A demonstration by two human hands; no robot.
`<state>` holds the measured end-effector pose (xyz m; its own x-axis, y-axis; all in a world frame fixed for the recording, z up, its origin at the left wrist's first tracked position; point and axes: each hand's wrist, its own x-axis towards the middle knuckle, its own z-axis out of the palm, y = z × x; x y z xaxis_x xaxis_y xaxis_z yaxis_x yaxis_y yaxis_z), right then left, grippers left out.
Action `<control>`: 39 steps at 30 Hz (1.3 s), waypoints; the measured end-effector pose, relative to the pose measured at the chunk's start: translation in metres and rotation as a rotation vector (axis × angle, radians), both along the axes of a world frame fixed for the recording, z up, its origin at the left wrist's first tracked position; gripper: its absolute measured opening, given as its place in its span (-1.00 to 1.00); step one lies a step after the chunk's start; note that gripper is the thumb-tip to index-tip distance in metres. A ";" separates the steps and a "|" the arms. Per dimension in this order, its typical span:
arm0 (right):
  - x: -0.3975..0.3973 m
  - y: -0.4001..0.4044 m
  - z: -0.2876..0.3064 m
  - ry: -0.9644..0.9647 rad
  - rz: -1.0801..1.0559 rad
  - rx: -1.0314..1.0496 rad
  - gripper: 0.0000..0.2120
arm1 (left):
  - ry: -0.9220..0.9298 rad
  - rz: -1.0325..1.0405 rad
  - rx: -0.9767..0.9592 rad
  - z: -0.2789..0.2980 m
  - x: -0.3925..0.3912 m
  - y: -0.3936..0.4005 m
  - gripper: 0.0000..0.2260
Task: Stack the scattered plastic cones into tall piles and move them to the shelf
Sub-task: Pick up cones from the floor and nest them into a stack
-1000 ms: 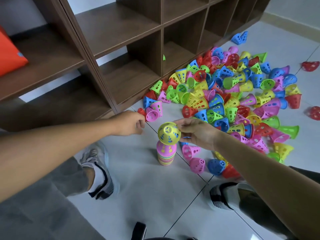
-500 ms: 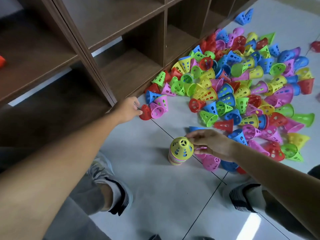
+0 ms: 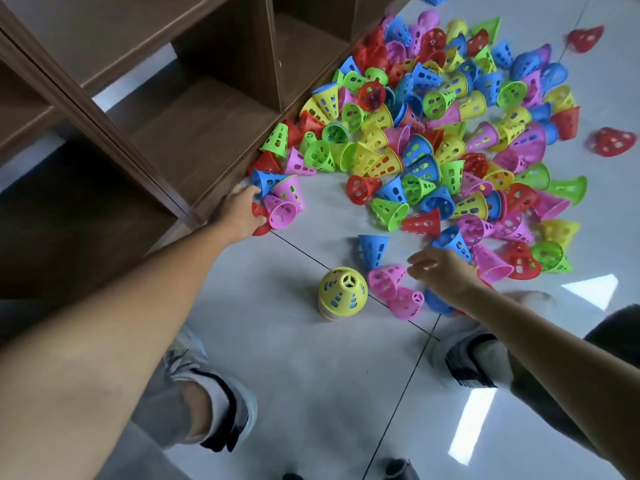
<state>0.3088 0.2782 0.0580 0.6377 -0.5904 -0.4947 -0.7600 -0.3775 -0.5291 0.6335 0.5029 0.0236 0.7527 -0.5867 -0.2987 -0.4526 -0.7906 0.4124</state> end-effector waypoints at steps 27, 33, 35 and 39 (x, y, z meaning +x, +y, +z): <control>-0.015 0.016 -0.045 0.123 -0.003 -0.114 -0.74 | 0.167 0.191 -0.114 -0.022 -0.013 0.039 -0.69; -0.013 0.015 -0.020 0.026 -0.237 0.069 -0.55 | 0.219 0.108 -0.381 0.029 -0.032 0.019 -0.69; -0.015 0.015 -0.011 -0.031 -0.278 0.123 -0.51 | 0.320 0.053 -0.484 0.056 -0.046 0.007 -0.77; -0.017 0.012 0.019 -0.186 -0.294 0.288 -0.50 | 0.529 -0.138 -0.525 0.109 -0.068 -0.012 -0.64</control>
